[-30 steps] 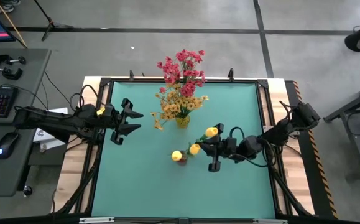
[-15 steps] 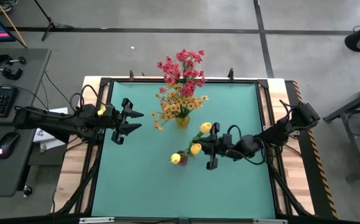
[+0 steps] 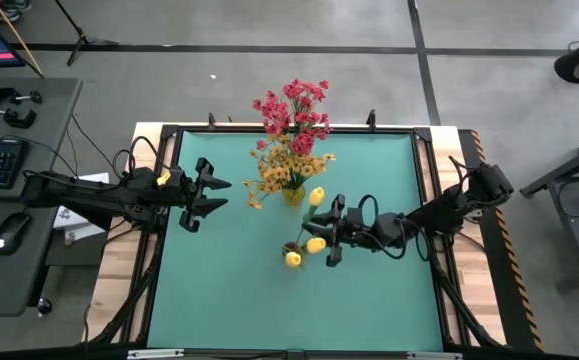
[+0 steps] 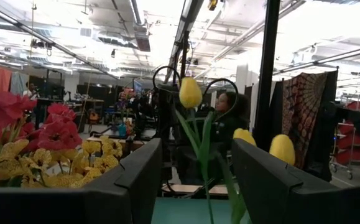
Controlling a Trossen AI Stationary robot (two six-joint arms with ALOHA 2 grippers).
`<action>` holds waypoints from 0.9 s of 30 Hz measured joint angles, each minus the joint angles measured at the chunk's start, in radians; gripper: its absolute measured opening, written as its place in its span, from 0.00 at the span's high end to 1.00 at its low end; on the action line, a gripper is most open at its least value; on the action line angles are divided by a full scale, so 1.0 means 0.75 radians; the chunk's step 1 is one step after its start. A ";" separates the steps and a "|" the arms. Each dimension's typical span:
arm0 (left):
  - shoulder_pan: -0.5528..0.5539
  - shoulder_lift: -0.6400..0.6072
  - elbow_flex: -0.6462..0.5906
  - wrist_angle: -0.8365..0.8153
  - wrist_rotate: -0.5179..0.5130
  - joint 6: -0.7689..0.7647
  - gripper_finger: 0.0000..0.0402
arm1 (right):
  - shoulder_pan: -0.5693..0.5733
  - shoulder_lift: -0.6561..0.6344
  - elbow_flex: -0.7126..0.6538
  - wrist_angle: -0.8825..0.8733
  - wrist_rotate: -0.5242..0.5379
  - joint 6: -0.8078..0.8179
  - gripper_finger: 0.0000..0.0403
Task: Sort flowers into vase by color
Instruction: Put the yellow tulip into the red vase, then return to Home Position
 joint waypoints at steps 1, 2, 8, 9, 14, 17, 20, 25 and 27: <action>0.000 0.000 0.000 -0.001 0.000 0.000 0.54 | 0.000 0.000 0.000 0.002 -0.008 0.000 0.77; 0.000 0.000 0.000 -0.002 0.000 0.000 0.54 | 0.001 0.000 0.000 0.006 -0.009 0.000 0.72; 0.000 0.000 0.000 -0.004 0.000 0.000 0.54 | 0.019 -0.001 0.000 0.005 0.019 -0.039 0.40; 0.000 0.000 0.000 -0.004 0.000 0.000 0.54 | 0.019 -0.001 0.000 0.008 0.019 -0.062 0.36; -0.001 0.000 0.000 -0.007 0.001 0.000 0.54 | 0.019 -0.015 0.000 0.012 0.023 -0.110 0.24; 0.000 0.000 0.000 -0.009 0.001 0.000 0.54 | 0.027 -0.043 0.000 -0.011 0.054 -0.116 0.23; 0.000 0.000 0.000 -0.009 0.006 0.000 0.54 | 0.052 -0.079 0.000 -0.084 0.142 -0.143 0.23; -0.001 0.000 0.000 -0.014 0.007 0.000 0.54 | 0.115 -0.166 0.000 -0.273 0.328 -0.188 0.23; -0.001 0.003 0.000 -0.018 0.007 0.001 0.54 | 0.138 -0.200 0.000 -0.362 0.377 -0.191 0.23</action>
